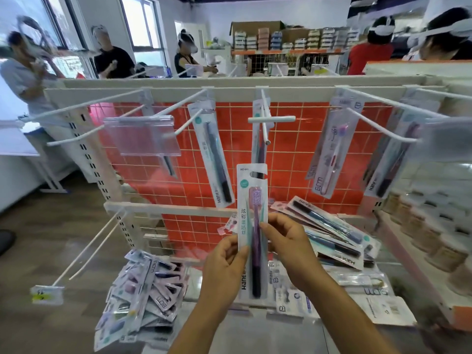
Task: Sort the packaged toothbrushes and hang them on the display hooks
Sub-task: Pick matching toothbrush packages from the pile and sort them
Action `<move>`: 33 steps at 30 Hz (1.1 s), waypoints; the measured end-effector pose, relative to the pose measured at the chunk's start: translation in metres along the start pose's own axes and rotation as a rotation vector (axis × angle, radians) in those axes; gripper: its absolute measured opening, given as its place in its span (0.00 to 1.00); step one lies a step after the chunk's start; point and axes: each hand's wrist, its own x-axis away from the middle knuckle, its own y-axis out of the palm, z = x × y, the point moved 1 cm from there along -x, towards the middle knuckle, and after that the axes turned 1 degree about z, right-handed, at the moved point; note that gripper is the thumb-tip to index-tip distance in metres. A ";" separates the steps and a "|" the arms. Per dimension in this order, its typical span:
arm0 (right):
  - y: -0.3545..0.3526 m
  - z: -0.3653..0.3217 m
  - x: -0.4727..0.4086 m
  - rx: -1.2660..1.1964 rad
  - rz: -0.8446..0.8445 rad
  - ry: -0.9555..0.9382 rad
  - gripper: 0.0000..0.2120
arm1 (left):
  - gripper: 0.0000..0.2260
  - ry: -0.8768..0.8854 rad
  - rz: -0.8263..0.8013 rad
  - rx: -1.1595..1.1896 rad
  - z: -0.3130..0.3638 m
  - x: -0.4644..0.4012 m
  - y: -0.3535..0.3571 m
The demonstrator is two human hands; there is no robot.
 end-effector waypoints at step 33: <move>-0.011 -0.031 0.009 0.017 -0.036 -0.312 0.07 | 0.03 0.286 -0.054 0.112 0.024 -0.012 0.005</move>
